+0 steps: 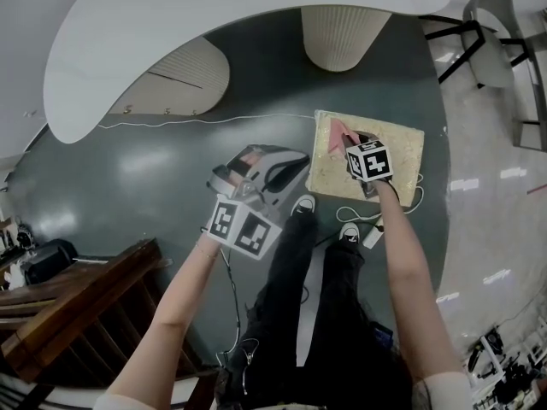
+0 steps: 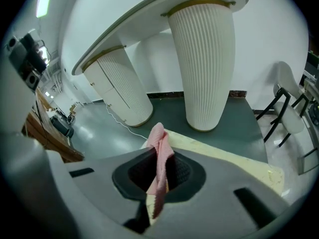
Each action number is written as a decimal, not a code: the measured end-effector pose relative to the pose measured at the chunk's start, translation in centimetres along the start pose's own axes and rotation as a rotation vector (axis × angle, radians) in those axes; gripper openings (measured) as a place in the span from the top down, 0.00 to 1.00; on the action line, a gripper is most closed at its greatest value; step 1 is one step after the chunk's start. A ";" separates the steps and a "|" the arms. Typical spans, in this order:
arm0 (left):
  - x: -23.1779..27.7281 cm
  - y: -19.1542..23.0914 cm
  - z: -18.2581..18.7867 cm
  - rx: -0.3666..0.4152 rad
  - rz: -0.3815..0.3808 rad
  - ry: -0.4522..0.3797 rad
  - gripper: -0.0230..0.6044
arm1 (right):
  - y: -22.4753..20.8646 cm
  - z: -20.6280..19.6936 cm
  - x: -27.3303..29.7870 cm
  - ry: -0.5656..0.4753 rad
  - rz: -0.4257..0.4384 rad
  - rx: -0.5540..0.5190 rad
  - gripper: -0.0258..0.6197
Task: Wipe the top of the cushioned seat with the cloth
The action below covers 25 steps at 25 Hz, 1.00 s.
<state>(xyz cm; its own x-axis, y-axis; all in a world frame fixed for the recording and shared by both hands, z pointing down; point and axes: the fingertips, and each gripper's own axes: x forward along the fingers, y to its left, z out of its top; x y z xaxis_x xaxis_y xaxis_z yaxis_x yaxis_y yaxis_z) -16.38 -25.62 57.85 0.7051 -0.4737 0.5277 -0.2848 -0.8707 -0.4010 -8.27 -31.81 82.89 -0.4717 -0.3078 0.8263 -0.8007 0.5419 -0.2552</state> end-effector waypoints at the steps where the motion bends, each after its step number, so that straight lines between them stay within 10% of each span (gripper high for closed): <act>1: 0.1 -0.3 0.0 -0.004 -0.004 0.001 0.94 | -0.5 -0.3 -0.2 0.002 -0.007 0.000 0.95; 25: 5.8 -5.4 4.7 0.014 -0.142 -0.038 0.94 | -20.0 -11.3 -12.9 0.066 -0.320 0.227 0.95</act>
<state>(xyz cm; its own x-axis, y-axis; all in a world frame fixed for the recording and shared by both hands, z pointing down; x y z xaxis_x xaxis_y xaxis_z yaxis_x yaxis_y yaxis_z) -7.70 -23.04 59.53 0.7621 -0.3398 0.5510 -0.1710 -0.9266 -0.3350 18.04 -29.85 83.06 -0.1667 -0.3780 0.9107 -0.9681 0.2380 -0.0785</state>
